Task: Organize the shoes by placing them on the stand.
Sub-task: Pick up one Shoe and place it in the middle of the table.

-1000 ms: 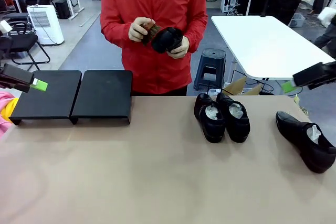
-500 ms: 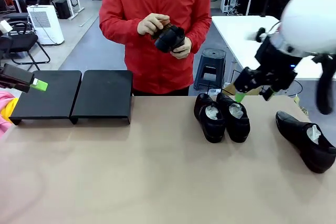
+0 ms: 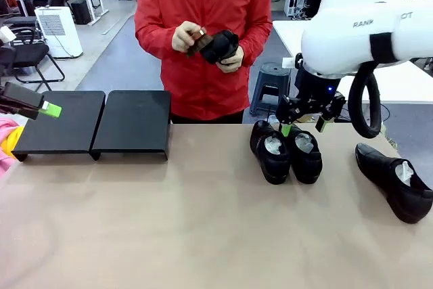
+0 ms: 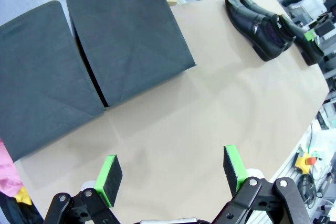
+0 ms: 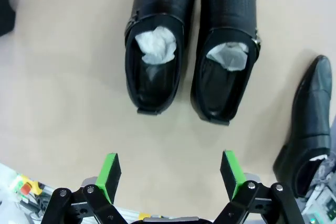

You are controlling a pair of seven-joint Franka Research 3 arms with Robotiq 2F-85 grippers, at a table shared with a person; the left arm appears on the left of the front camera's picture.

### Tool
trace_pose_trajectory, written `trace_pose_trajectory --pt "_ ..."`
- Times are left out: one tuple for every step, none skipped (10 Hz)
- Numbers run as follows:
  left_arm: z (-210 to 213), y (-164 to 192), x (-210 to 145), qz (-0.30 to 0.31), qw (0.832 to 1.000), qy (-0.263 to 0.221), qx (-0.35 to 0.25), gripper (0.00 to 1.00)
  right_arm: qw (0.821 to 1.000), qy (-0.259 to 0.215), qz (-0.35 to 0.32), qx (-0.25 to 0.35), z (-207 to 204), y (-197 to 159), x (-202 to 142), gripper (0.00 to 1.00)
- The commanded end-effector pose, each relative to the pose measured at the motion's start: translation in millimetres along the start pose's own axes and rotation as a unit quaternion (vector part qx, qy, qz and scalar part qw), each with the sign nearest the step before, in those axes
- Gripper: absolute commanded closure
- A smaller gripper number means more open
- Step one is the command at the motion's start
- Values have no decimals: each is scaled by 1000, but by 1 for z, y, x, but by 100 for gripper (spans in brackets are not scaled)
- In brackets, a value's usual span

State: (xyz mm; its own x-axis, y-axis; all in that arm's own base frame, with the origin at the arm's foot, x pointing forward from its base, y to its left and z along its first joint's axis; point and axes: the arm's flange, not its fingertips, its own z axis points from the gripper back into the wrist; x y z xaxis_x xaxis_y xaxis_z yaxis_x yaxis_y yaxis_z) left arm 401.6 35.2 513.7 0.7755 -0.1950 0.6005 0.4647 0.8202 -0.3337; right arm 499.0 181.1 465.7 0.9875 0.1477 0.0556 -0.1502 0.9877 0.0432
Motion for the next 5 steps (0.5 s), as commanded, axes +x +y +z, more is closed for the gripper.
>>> trace_pose_trajectory --pt "0 1 0 -2 1000 -5 -9 0 999 -29 -17 -28 -3 0 11 0" --pt "0 1 0 -2 1000 -5 -9 0 999 -39 -11 -20 -8 -1 12 19" --pt "0 1 0 -2 1000 -5 -9 0 998 -65 -11 -12 -10 -3 14 38" --pt "0 1 0 -2 1000 -5 -9 0 998 -63 -17 -12 -11 -3 15 38" --pt "0 1 0 -2 1000 -5 -9 0 998 -65 -20 -6 -15 -3 17 38"
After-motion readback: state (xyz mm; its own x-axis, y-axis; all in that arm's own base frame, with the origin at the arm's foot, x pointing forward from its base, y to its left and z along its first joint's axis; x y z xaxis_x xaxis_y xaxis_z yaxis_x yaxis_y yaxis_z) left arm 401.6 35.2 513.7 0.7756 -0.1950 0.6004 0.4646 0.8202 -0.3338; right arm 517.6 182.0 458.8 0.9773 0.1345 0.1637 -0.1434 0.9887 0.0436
